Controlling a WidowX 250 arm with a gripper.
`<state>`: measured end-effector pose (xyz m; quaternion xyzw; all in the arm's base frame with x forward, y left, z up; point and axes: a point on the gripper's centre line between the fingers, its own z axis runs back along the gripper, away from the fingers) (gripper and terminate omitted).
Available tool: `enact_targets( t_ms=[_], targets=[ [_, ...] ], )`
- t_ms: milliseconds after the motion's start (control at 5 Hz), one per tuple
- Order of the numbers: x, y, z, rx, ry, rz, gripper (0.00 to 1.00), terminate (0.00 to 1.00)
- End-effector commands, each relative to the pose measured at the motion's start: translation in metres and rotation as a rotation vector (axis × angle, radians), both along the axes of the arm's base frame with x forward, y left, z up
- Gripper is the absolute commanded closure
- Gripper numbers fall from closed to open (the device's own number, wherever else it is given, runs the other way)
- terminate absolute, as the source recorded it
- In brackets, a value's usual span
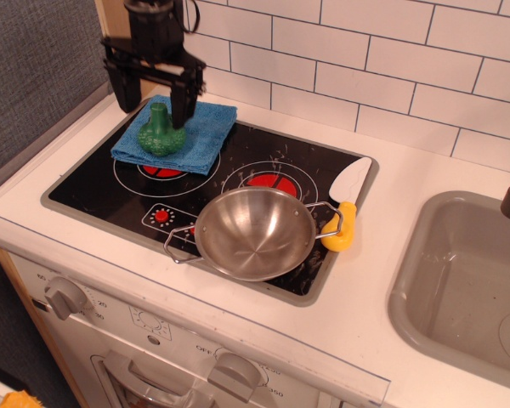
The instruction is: Move the broccoli so it's above the pan.
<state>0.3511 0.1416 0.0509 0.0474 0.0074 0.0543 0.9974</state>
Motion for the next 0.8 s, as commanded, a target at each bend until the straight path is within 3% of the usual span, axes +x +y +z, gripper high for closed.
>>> enact_targets(
  t_ms=[0,400,600],
  targets=[
    [0.001,0.007,0.008,0.033,-0.019,0.015,1.0,0.0],
    [0.005,-0.003,0.066,0.094,-0.129,0.004,1.0,0.0],
    [0.013,-0.022,0.091,0.094,-0.18,-0.01,1.0,0.0]
  ],
)
